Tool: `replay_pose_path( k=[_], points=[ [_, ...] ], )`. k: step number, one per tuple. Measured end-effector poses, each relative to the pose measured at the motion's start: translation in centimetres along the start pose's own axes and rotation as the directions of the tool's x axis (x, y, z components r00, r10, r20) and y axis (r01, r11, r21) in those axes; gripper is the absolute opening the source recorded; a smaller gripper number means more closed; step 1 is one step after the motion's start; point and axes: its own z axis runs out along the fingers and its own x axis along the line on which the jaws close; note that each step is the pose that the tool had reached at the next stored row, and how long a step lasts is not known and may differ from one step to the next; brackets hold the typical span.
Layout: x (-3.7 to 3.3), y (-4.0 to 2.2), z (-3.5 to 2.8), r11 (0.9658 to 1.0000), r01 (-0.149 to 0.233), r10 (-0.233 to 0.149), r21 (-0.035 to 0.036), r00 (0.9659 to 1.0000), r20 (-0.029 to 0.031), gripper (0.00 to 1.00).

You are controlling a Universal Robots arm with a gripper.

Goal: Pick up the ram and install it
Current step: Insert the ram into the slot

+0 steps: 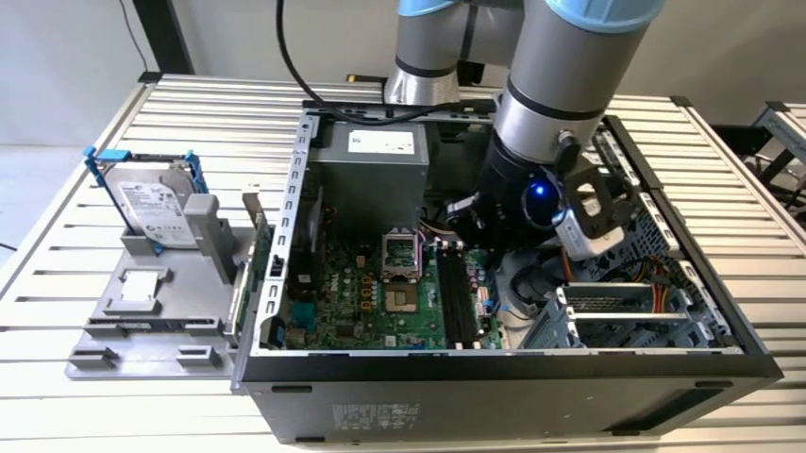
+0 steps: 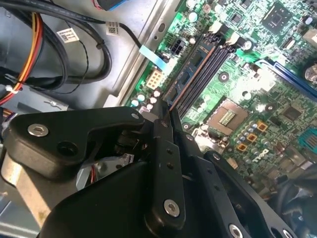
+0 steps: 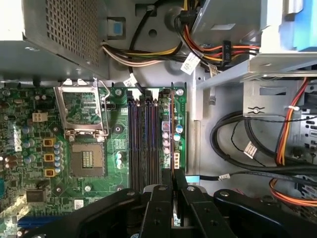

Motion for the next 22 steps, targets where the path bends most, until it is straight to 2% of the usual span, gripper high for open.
replay_pose_path(
  k=[6,11,16,22],
  points=[
    [0.08,-0.02,1.08,1.0,0.0,0.0,0.0001,1.0,0.0,0.0],
    [0.26,-0.39,1.98,1.0,0.0,0.0,0.0003,1.0,-0.0001,0.0],
    [1.11,-0.56,2.68,1.0,-0.002,0.002,-0.0001,1.0,-0.0001,0.0],
    [1.13,-0.57,3.71,1.0,-0.003,0.003,-0.0001,1.0,0.0,0.0]
  ],
)
